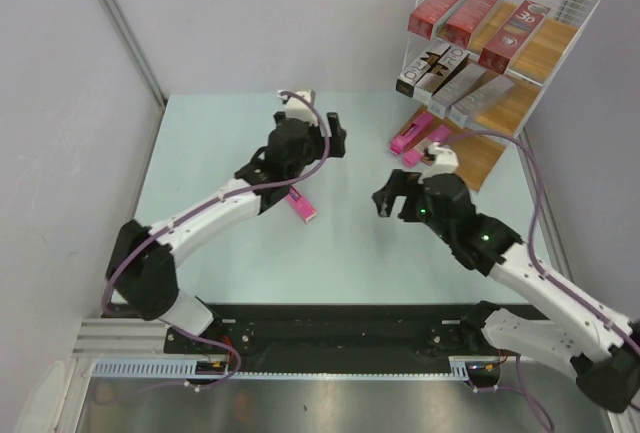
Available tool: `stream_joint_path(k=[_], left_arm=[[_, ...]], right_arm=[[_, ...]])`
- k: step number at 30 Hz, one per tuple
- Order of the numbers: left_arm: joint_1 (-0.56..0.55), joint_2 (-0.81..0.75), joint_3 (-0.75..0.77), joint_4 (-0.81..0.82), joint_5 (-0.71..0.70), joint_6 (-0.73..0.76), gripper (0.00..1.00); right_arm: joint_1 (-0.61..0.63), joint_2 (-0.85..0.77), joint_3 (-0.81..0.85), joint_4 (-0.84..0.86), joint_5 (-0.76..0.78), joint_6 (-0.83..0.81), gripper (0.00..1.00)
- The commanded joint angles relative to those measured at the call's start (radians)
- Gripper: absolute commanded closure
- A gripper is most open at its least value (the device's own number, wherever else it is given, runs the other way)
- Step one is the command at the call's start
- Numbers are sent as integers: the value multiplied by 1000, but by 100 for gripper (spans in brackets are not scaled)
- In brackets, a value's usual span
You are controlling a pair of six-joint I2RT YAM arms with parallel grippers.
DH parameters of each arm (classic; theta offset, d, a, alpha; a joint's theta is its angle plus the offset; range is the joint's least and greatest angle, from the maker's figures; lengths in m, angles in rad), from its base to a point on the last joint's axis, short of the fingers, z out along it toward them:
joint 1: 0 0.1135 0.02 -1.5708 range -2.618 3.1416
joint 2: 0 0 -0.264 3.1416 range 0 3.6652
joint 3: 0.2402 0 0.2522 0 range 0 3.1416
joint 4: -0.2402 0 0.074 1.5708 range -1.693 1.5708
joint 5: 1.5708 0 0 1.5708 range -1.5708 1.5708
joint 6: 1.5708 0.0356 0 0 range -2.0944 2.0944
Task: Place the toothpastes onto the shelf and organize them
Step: Pick up the toothpaste from the center of the board.
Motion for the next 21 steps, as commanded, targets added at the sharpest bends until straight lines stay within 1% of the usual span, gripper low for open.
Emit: stream_joint_path(k=[1, 2, 3, 5, 6, 11, 13, 16, 21], left_arm=[[101, -193, -146, -62, 106, -17, 0], [140, -221, -193, -79, 141, -27, 0], [159, -277, -217, -91, 152, -36, 0], [212, -331, -278, -117, 163, -62, 0], [231, -383, -296, -164, 177, -73, 0], [381, -503, -407, -257, 277, -122, 0], [398, -548, -438, -301, 274, -120, 0], [435, -585, -482, -298, 313, -126, 0], [458, -573, -490, -288, 372, -137, 0]], right_arm=[[160, 156, 87, 112, 201, -74, 0], [189, 188, 94, 134, 205, -83, 0], [201, 255, 101, 143, 205, -96, 0], [214, 312, 120, 174, 186, -103, 0], [221, 367, 124, 186, 179, -113, 0], [234, 480, 161, 234, 119, -125, 0], [237, 506, 167, 240, 102, -133, 0], [237, 515, 173, 241, 97, -137, 0], [238, 524, 173, 251, 76, -156, 0]])
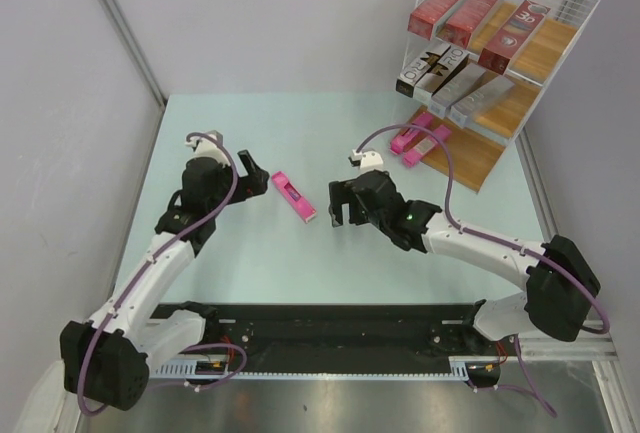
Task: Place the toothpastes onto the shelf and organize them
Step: Pick up the toothpaste from the center of the board.
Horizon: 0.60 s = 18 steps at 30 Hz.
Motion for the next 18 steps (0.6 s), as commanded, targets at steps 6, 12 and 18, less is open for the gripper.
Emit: stream_joint_path(k=[6, 12, 18], left_arm=[[31, 33, 9, 7, 122, -22, 0], [39, 62, 12, 16, 176, -10, 0], [52, 68, 10, 23, 211, -4, 0]], right_arm=[[12, 24, 48, 75, -39, -52, 0], [33, 108, 51, 167, -68, -80, 0], [36, 254, 83, 293, -106, -85, 0]])
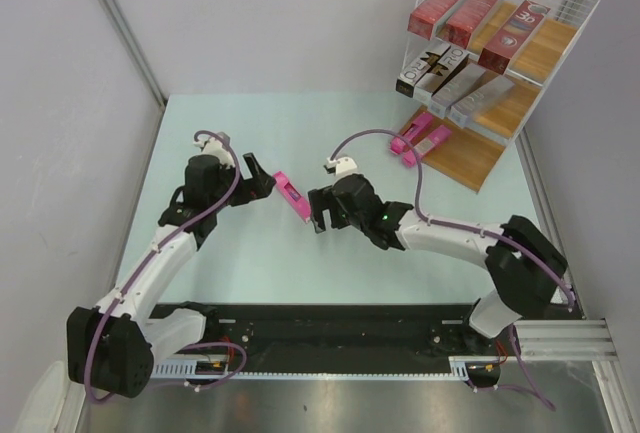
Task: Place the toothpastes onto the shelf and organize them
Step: Pick up the toothpaste from the center of the board.
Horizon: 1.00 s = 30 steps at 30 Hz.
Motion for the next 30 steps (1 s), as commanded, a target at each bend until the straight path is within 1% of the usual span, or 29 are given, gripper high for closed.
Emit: stream_joint_path(k=[1, 9, 12, 17, 20, 21, 23, 24, 26, 29, 30], left_arm=[[15, 0, 13, 30, 51, 7, 0], [29, 9, 1, 30, 91, 13, 0], [33, 12, -4, 33, 93, 13, 0], [38, 17, -8, 38, 107, 13, 0], [44, 17, -13, 45, 125, 6, 0], [48, 17, -17, 50, 131, 6, 0], [53, 15, -19, 51, 137, 1, 0], [56, 15, -22, 56, 143, 0, 0], [61, 13, -23, 59, 151, -5, 0], [70, 12, -28, 65, 163, -11, 0], [74, 12, -31, 67, 169, -13, 0]], right_arm=[[9, 105, 62, 150, -29, -20, 0], [9, 294, 142, 262, -15, -34, 0], [1, 357, 180, 279, -41, -37, 0], [-3, 447, 238, 271, -23, -22, 1], [-5, 463, 245, 273, -14, -19, 9], [-8, 470, 245, 277, -17, -19, 15], [-10, 475, 248, 273, -15, -16, 22], [-11, 480, 246, 273, -11, -19, 27], [-8, 484, 248, 265, 12, -23, 29], [-2, 490, 252, 241, 43, -35, 42], [0, 489, 252, 237, 49, -40, 48]])
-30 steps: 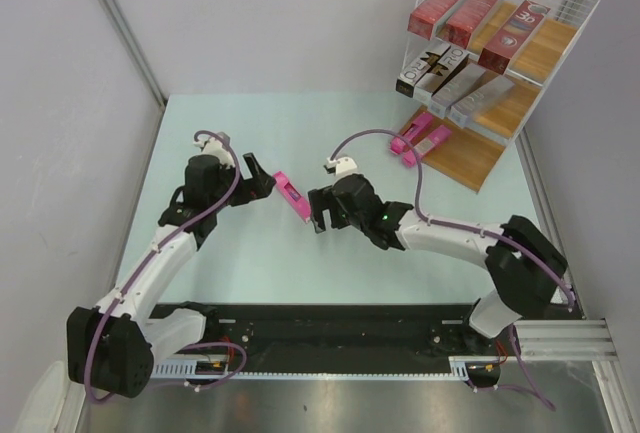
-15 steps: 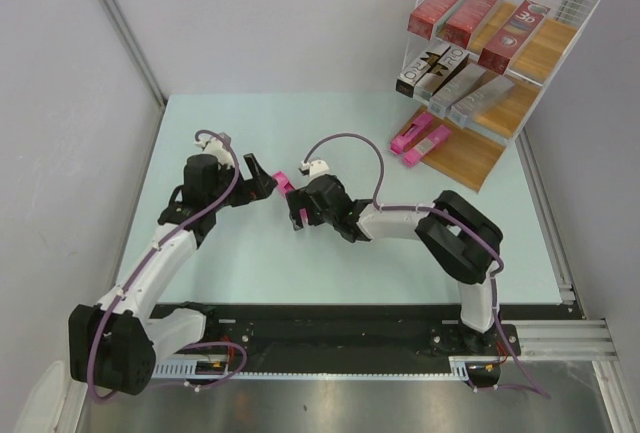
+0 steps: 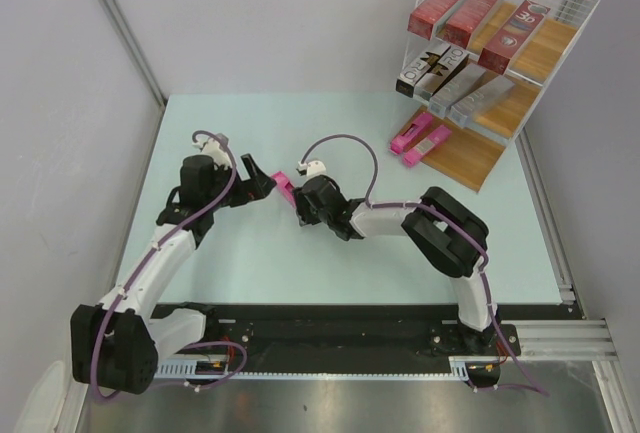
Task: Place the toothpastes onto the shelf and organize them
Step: Pick up the toothpaste from the center of the board.
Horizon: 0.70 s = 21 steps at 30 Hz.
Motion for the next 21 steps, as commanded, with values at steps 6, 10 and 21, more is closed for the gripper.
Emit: stream_joint_path(k=[6, 10, 21], left_arm=[[35, -15, -16, 49, 61, -25, 1], [41, -23, -10, 47, 83, -28, 0], [47, 84, 44, 136, 283, -93, 0]], right_arm=[[5, -7, 33, -22, 78, -33, 56], [6, -44, 33, -48, 88, -64, 60], [6, -291, 32, -280, 118, -211, 64]])
